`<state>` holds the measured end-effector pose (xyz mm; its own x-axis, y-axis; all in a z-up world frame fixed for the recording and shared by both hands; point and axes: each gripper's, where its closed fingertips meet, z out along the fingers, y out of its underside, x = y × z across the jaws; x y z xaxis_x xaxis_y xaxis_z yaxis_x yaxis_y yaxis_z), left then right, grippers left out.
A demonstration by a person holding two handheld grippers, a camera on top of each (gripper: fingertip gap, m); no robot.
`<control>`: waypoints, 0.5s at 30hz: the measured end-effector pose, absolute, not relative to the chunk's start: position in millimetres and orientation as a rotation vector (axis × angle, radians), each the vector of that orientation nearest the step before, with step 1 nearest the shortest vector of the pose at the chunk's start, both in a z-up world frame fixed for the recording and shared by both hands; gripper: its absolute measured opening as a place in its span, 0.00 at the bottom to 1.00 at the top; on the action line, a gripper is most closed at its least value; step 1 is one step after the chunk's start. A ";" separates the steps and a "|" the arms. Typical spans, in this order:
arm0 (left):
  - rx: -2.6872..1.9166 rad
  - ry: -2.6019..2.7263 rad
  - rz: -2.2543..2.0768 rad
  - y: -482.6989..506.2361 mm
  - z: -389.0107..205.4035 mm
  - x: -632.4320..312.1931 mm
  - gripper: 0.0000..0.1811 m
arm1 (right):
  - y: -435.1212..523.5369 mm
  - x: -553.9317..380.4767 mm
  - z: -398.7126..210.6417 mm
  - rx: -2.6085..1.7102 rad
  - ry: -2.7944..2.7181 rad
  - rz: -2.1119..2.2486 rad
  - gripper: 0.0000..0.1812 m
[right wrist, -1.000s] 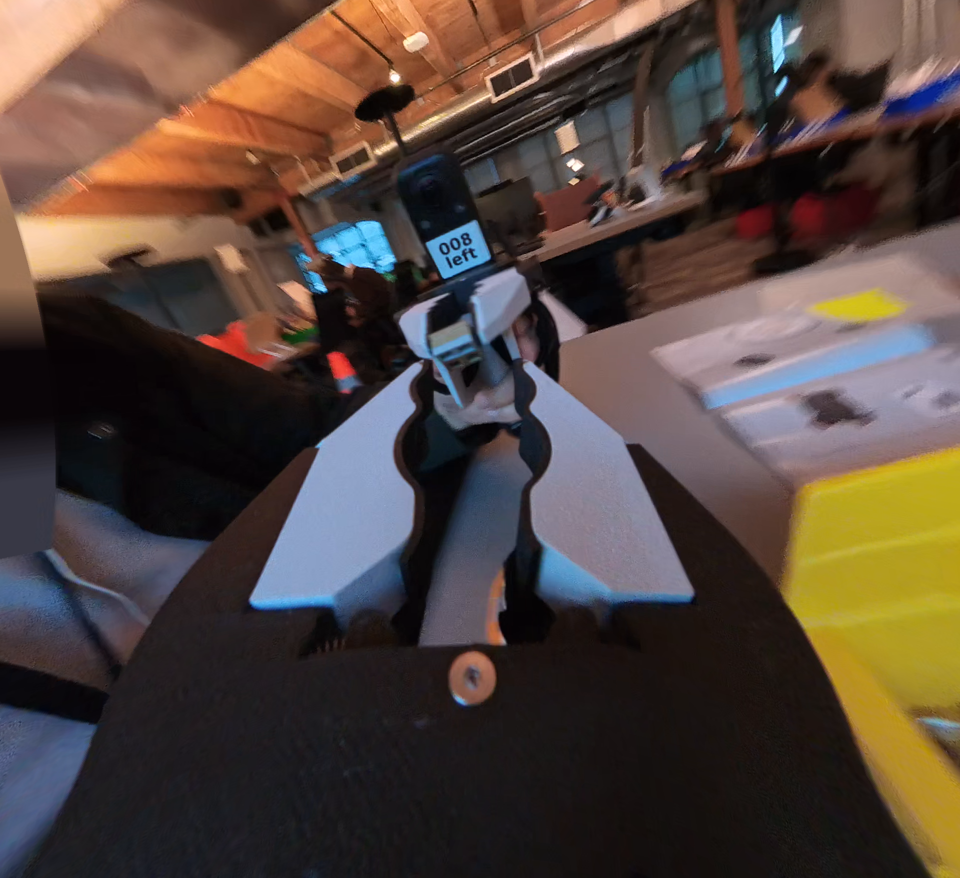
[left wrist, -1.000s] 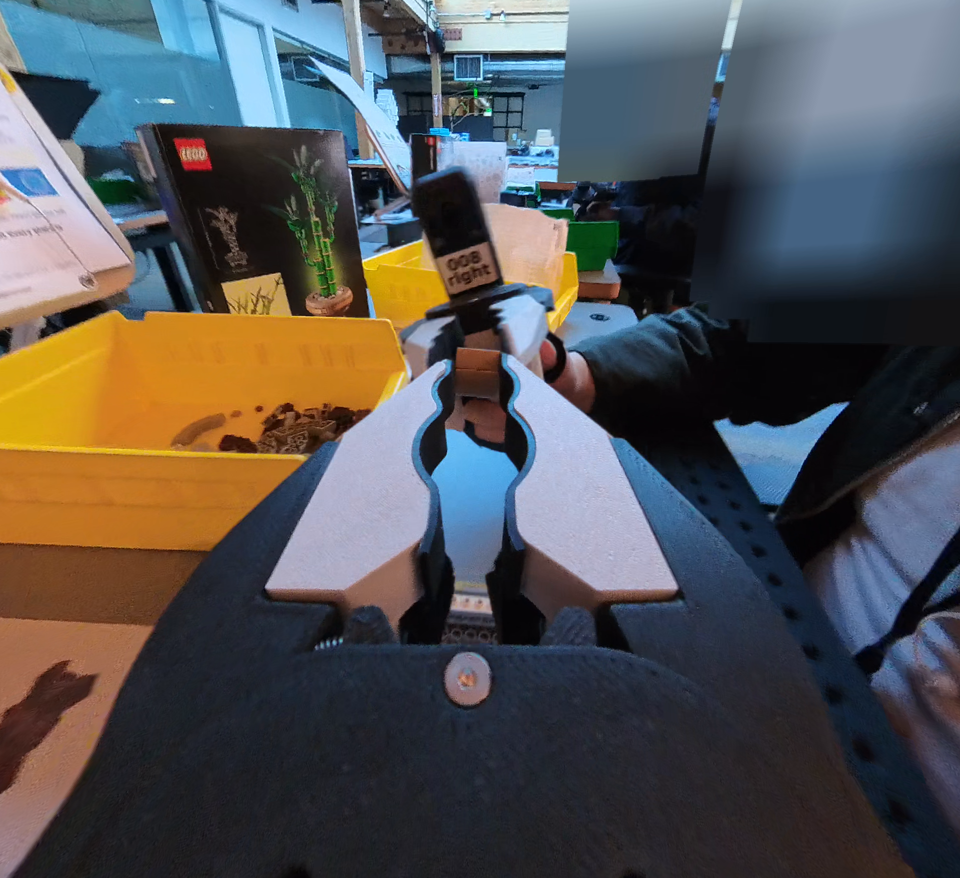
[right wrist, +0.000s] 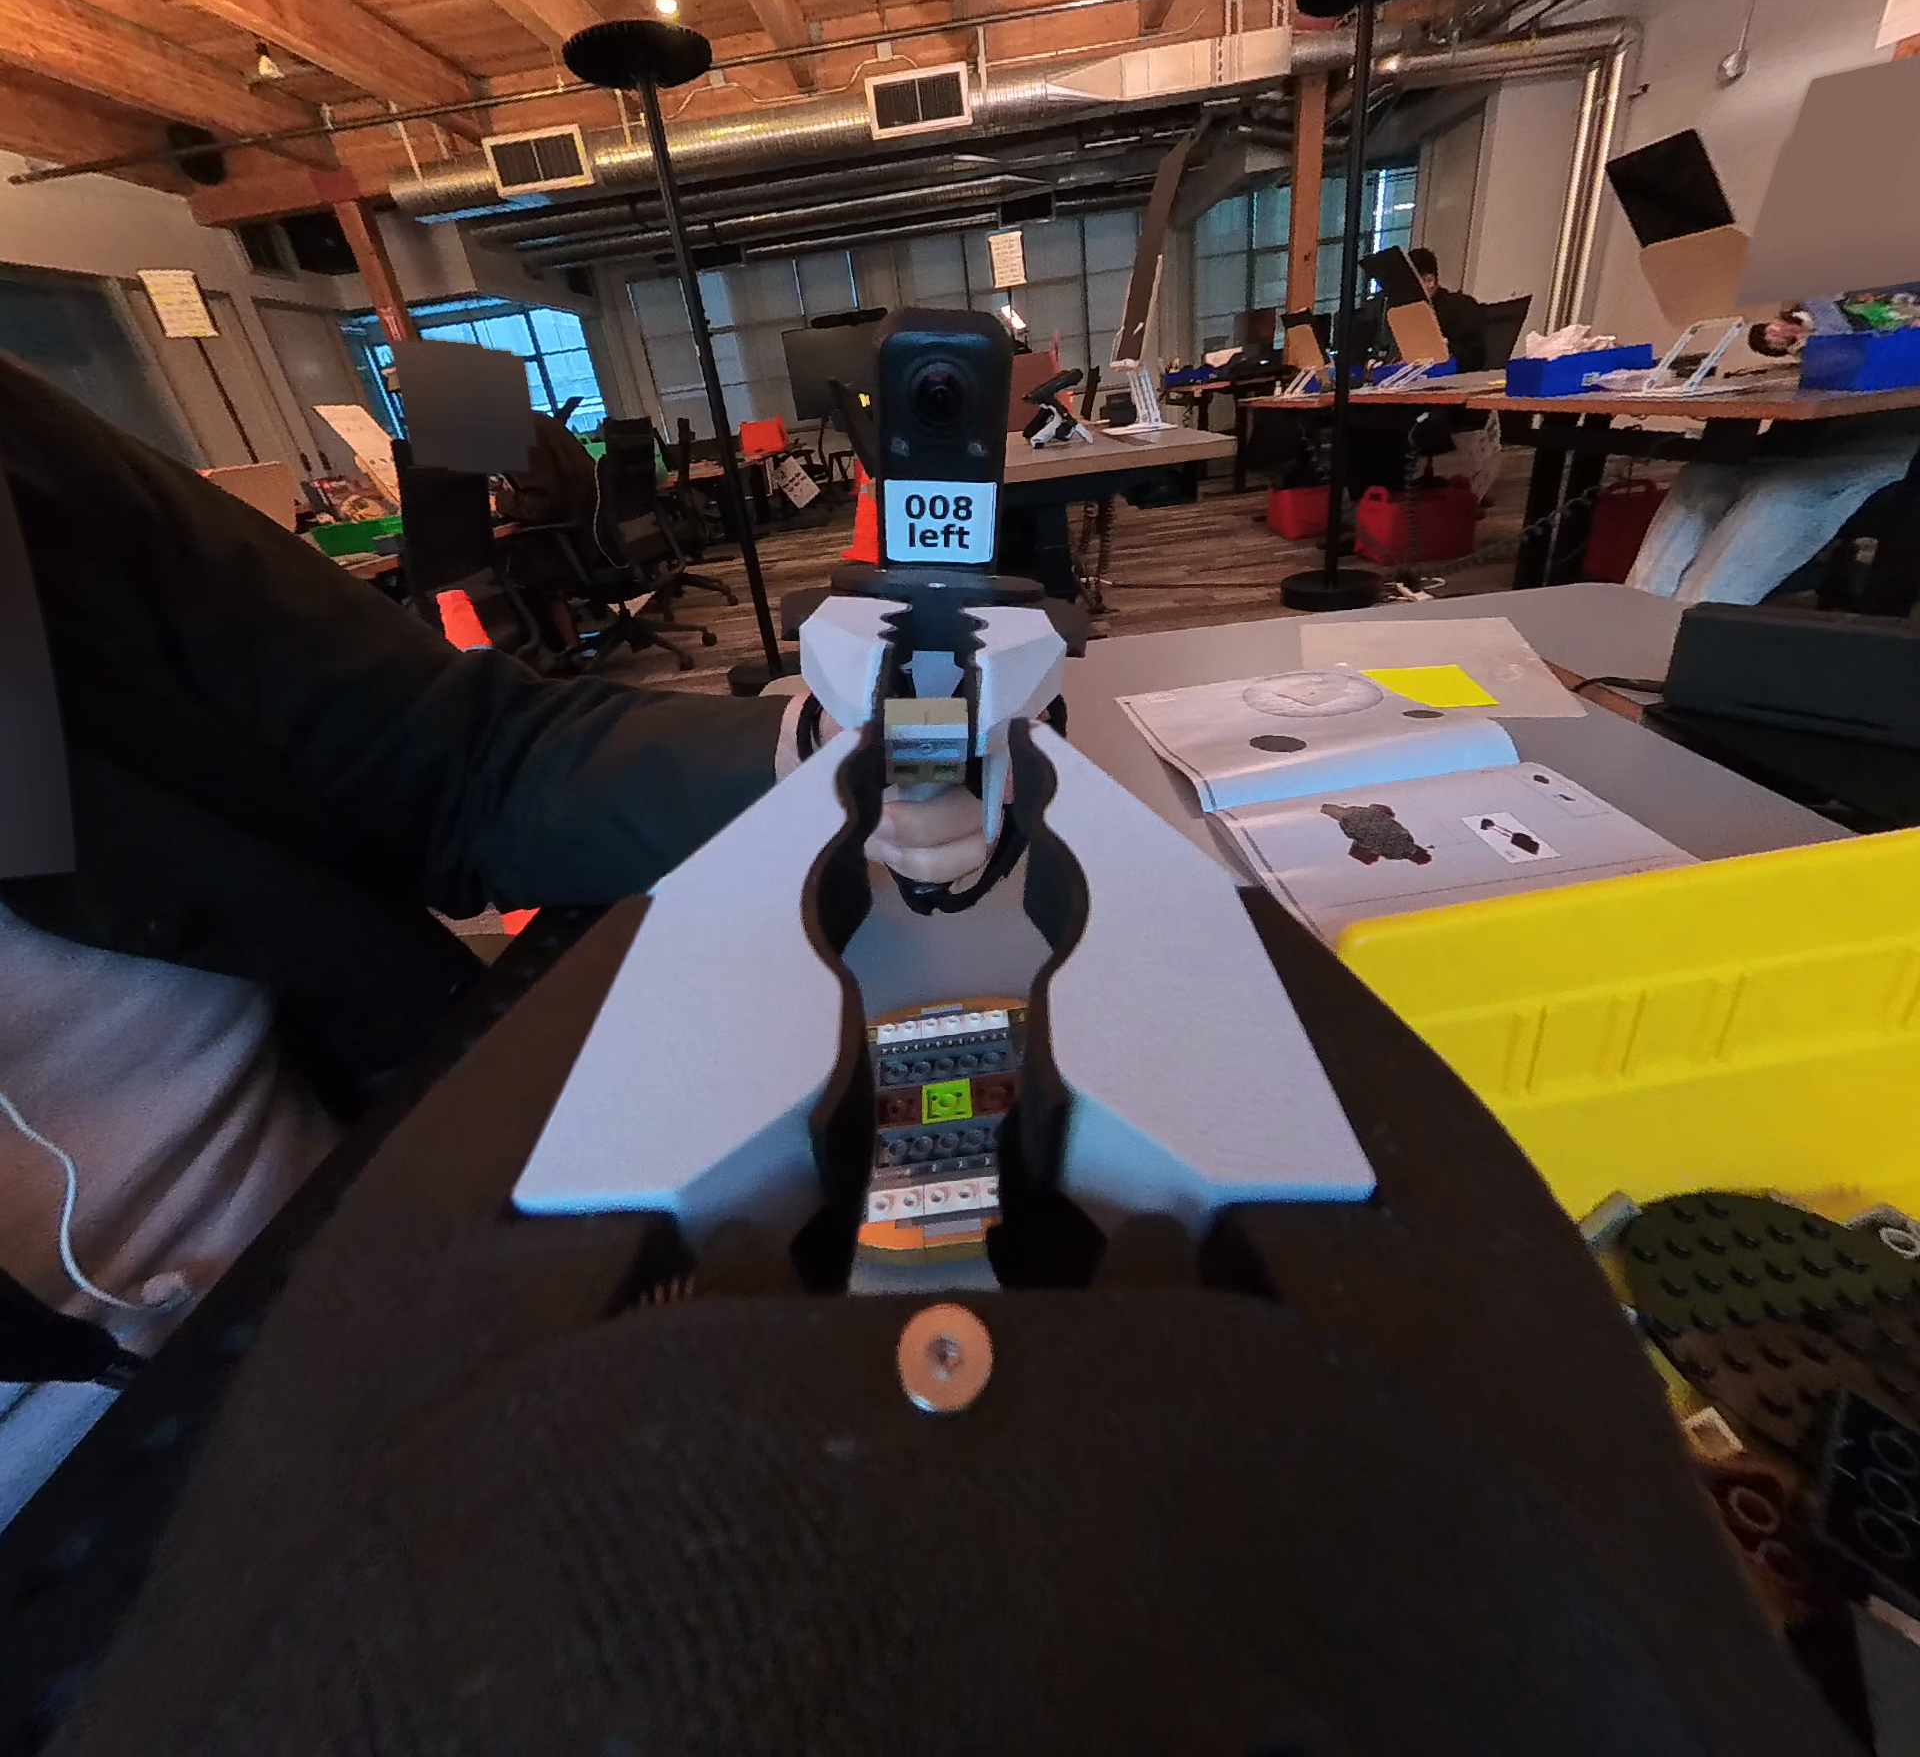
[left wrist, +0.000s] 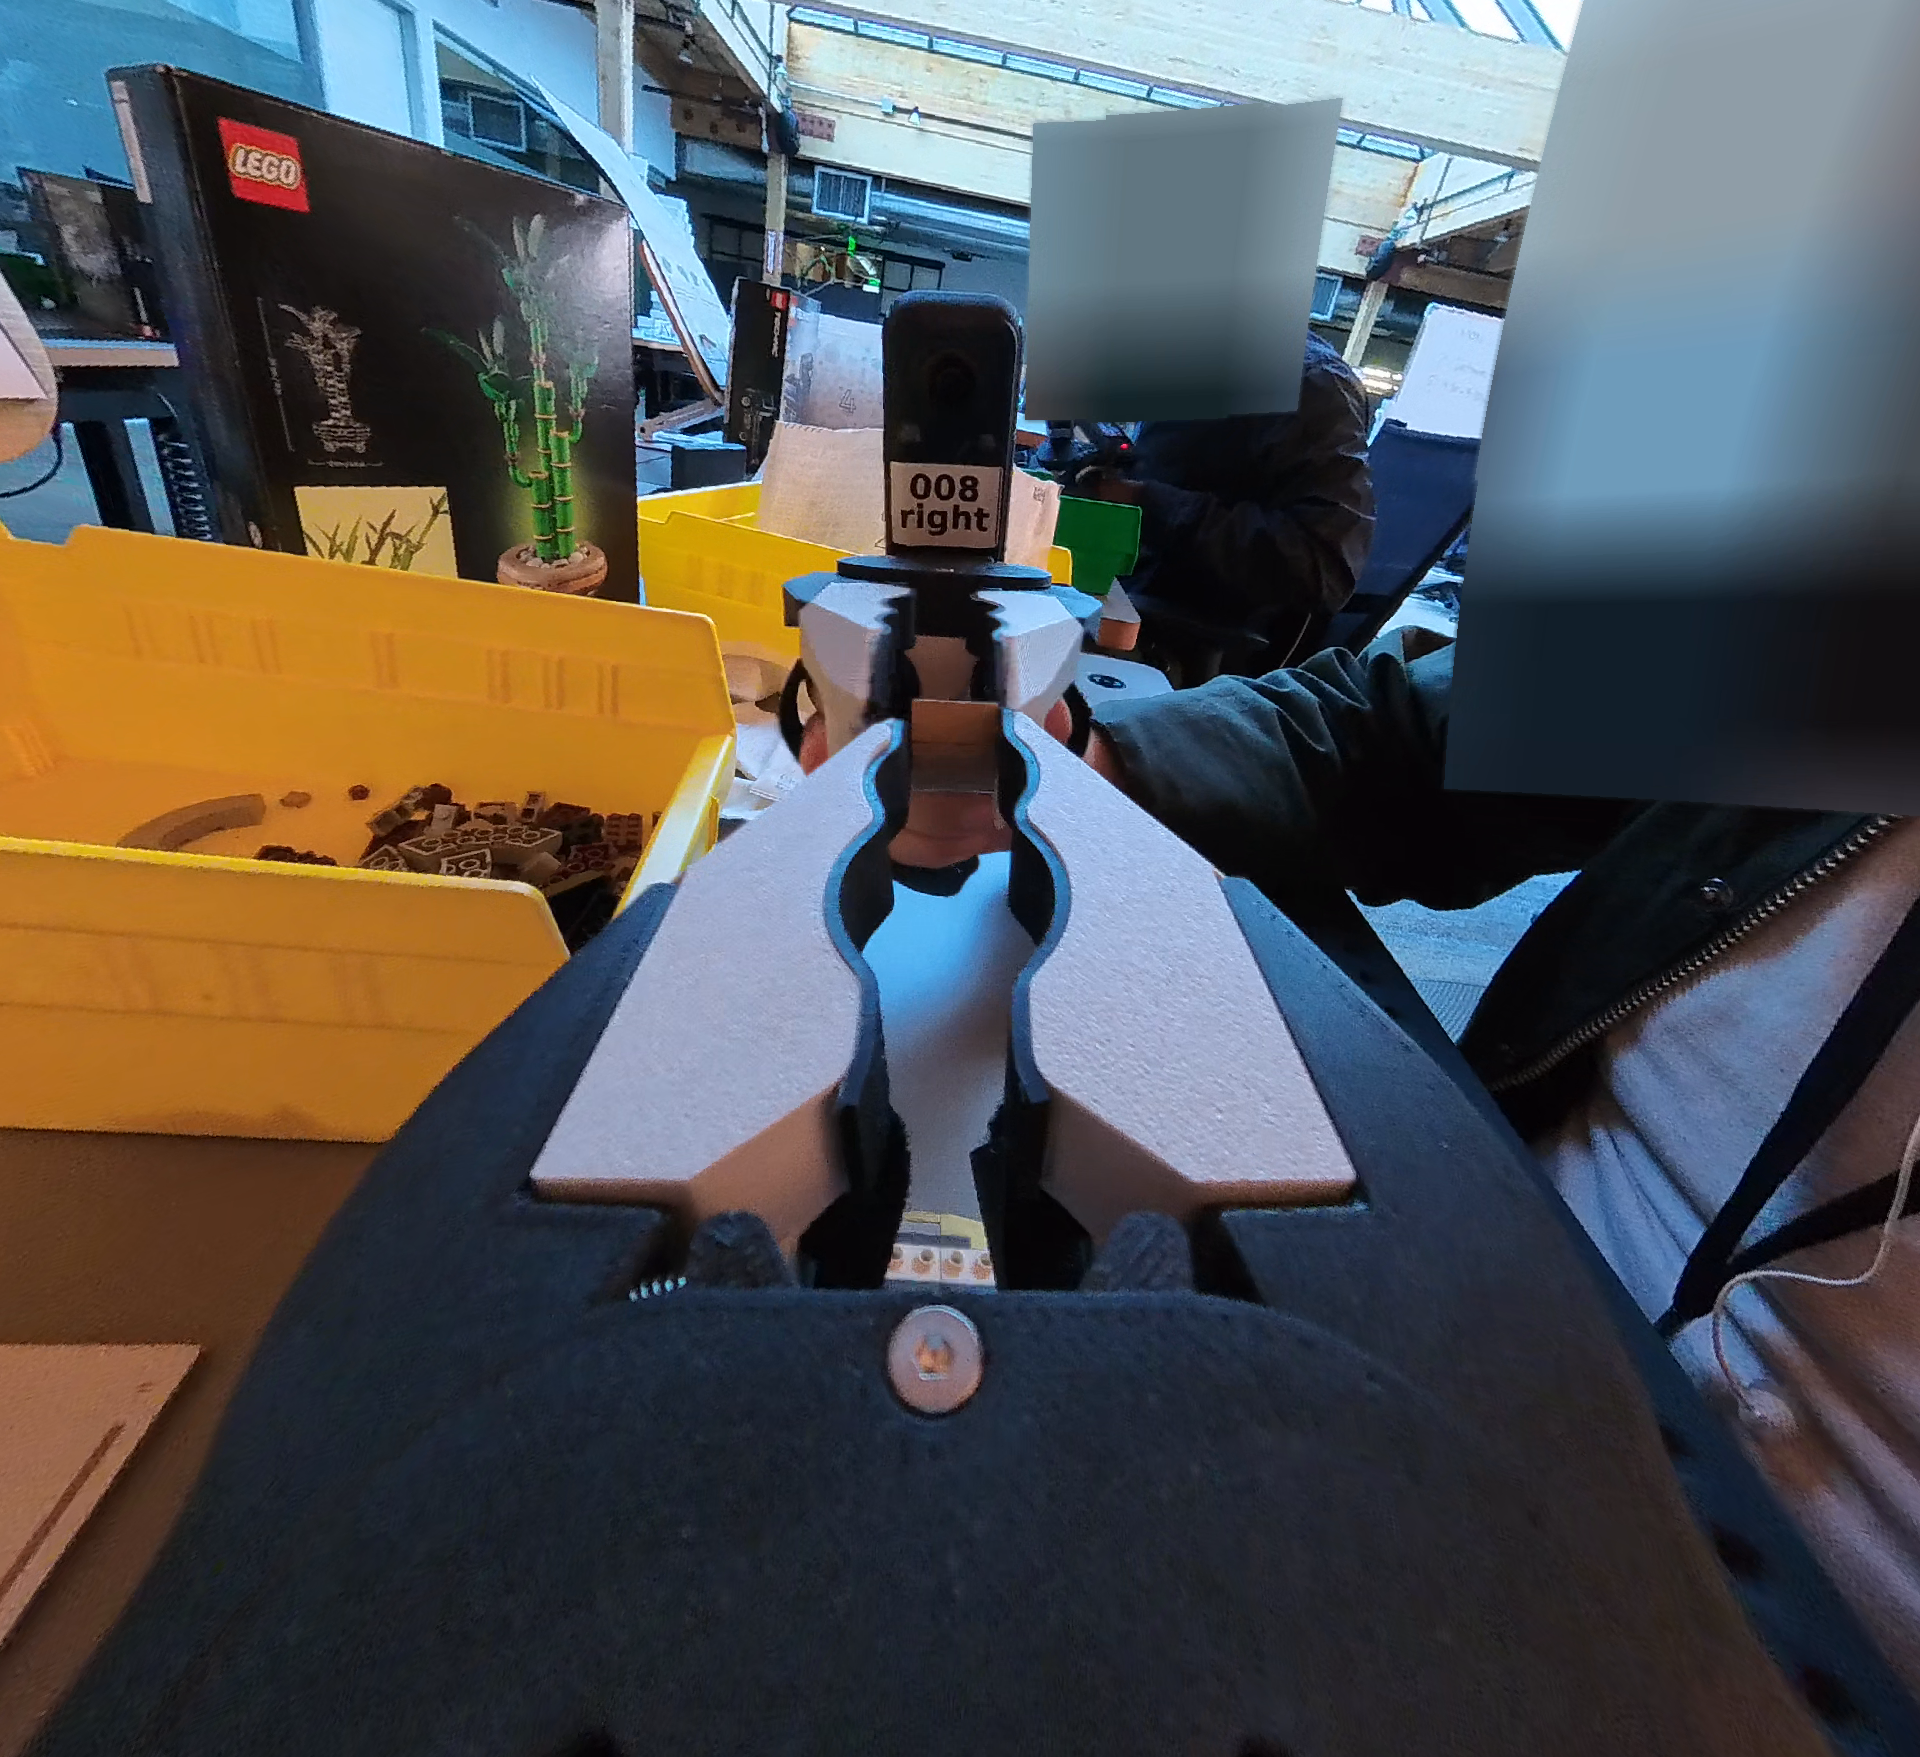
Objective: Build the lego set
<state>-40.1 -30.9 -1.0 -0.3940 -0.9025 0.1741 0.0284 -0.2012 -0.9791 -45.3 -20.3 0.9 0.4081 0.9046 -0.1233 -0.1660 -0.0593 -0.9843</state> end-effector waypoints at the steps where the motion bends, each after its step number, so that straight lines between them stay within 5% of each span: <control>1: -1.082 1.348 -1.681 -30.9 -1.5 -40.0 0.08 | -22.1 -45.9 0.8 -1.337 -0.746 1.033 0.09; 15: -1.092 1.311 -1.694 -25.5 2.3 -42.4 0.10 | -23.4 -45.6 -2.0 -1.377 -0.802 0.977 0.07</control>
